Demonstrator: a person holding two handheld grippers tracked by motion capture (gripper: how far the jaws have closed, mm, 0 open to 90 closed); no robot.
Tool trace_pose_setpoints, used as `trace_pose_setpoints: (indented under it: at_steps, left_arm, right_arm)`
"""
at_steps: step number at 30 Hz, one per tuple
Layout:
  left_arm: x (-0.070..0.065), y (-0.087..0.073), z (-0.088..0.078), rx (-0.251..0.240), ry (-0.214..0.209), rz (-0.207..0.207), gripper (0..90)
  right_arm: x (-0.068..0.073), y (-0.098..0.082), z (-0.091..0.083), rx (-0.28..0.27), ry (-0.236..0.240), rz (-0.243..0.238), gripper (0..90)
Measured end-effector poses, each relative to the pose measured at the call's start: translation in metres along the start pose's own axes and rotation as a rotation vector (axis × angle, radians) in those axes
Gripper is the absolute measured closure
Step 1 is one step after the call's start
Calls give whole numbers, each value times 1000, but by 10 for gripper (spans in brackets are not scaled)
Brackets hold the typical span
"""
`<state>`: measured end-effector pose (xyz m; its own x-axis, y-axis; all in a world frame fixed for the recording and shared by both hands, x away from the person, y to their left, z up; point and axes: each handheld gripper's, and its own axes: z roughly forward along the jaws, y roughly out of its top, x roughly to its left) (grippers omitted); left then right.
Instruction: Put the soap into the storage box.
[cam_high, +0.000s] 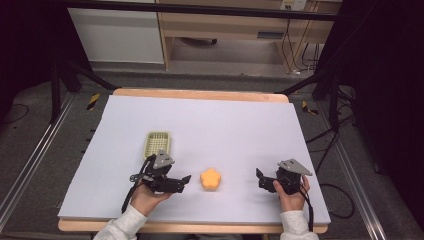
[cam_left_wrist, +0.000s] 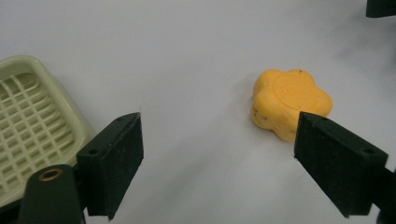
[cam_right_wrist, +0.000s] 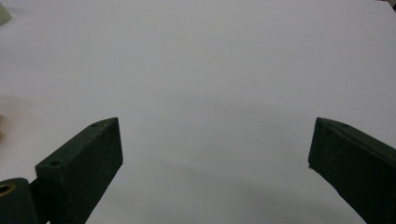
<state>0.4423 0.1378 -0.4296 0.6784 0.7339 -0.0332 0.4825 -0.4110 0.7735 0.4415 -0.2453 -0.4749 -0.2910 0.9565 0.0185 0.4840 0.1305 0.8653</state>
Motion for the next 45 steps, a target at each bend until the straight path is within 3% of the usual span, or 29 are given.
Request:
trace_pose_setpoints:
  at_steps: [26, 45]
  left_arm:
    - [-29, 11, 23, 57, -82, 72, 151]
    - [-44, 17, 48, 116, -99, 122, 139]
  right_arm:
    - [1, -1, 2, -1, 5, -8, 35]
    - [3, -2, 3, -1, 14, -9, 35]
